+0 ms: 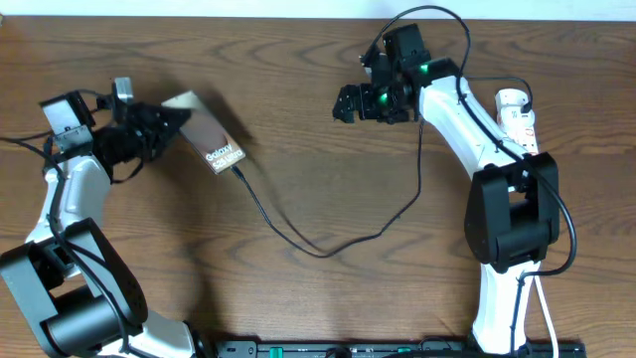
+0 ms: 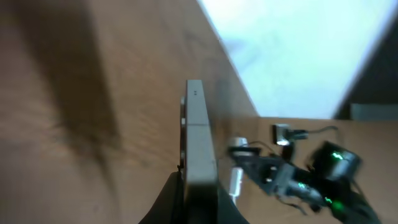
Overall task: Plug charger to phone and switch on socket
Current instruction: 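Open the right gripper and raise it away toward the power strip, then lower the phone onto the table with the left gripper and release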
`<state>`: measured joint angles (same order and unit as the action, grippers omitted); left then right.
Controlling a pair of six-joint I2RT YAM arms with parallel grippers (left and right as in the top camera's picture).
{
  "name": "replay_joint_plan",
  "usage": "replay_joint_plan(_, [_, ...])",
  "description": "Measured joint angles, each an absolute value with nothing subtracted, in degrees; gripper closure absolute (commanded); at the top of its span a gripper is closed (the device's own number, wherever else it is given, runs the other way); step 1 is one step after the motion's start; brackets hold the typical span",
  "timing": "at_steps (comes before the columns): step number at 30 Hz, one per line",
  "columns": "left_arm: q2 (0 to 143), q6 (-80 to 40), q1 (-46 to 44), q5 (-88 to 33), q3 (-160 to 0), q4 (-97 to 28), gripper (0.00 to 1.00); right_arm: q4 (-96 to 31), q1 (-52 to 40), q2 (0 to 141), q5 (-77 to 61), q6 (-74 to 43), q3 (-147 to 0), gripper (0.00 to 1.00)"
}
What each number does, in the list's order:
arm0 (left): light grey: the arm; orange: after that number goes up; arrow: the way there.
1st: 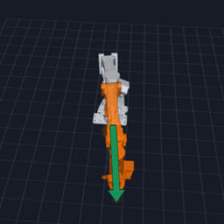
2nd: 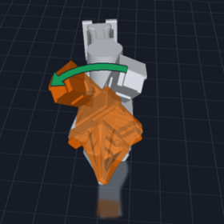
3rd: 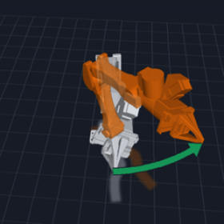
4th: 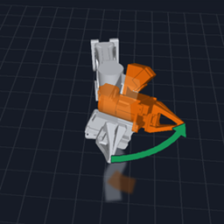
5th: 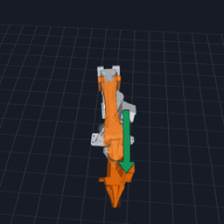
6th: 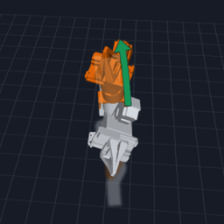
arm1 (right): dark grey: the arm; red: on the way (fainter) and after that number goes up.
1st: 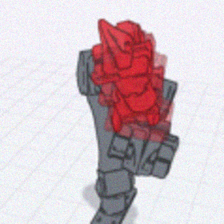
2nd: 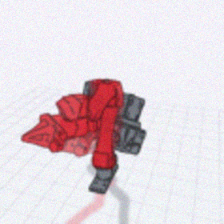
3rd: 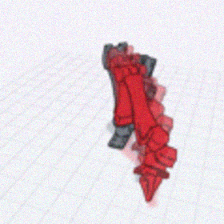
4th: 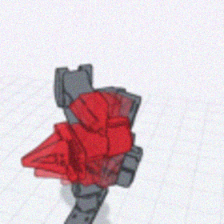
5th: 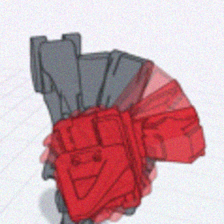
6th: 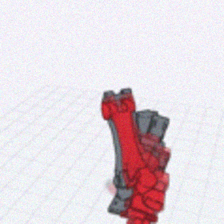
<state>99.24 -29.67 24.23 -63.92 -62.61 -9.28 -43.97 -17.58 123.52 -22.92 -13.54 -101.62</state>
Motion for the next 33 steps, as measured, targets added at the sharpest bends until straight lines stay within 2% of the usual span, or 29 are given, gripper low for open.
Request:
replay_joint_plan(11, [99.2, -26.5, 24.2, -47.6, -62.7, -25.7, 0.93, -46.9, -17.9, 123.5, -11.5, -14.0, -103.0, 0.01])
replay_joint_plan(33, [99.2, -26.5, 24.1, -43.1, -56.7, -25.8, 0.93, -46.8, -20.0, 123.5, -9.1, -14.0, -103.0, 0.01])
